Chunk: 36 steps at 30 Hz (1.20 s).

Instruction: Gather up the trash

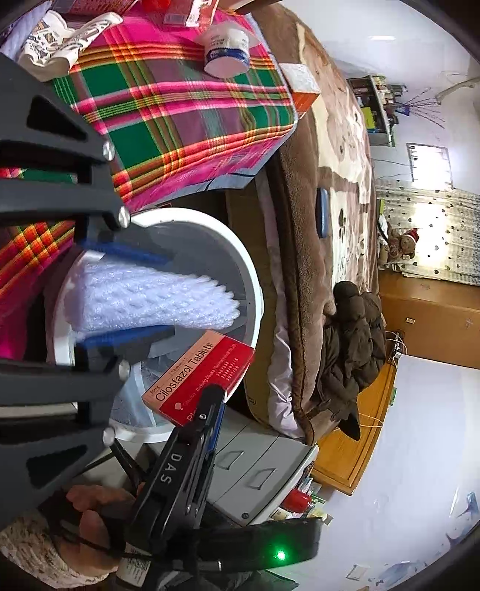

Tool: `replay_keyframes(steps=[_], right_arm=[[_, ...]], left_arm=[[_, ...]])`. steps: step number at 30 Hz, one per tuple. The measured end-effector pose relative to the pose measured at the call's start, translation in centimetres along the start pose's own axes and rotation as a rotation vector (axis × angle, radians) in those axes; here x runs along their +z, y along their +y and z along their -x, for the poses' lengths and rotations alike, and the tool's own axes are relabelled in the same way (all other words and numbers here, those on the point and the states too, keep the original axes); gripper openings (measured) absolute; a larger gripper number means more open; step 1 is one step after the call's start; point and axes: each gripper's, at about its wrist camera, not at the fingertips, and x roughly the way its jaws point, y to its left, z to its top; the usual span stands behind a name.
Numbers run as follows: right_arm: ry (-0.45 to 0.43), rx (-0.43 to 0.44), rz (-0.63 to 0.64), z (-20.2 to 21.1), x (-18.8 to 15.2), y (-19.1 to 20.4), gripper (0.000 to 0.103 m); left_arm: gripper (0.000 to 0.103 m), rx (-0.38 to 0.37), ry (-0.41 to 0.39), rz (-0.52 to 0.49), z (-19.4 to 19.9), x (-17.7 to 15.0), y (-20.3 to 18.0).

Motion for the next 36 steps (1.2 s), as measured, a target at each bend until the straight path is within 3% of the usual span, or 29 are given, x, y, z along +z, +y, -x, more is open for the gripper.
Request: replay_keyframes(steps=[2, 6, 10, 19, 30, 36], right_arm=[[0.002, -0.003, -0.008, 0.0, -0.1, 0.0, 0.02], [0.003, 0.006, -0.013, 0.3, -0.3, 0.1, 0.037], [-0.006, 0.013, -0.012, 0.5, -0.2, 0.6, 0.037], [-0.058, 0.062, 0.025, 2.4, -0.9, 3.5, 0.038], [-0.089, 0.183, 0.118, 3.4, -1.9, 9.1, 0.054], [-0.072, 0.25, 0.167, 2.9, -2.7, 12.3, 0.055]], left_arm=[[0.064, 0.009, -0.006, 0.011, 0.0, 0.0, 0.3], [0.064, 0.018, -0.009, 0.024, 0.5, -0.2, 0.9], [0.07, 0.046, -0.026, 0.015, 1.6, -0.6, 1.2], [0.07, 0.088, -0.078, 0.063, 5.3, -1.7, 3.7], [0.074, 0.215, -0.159, 0.118, 11.5, -4.4, 8.9], [0.074, 0.28, -0.177, 0.171, 14.1, -6.1, 12.4]])
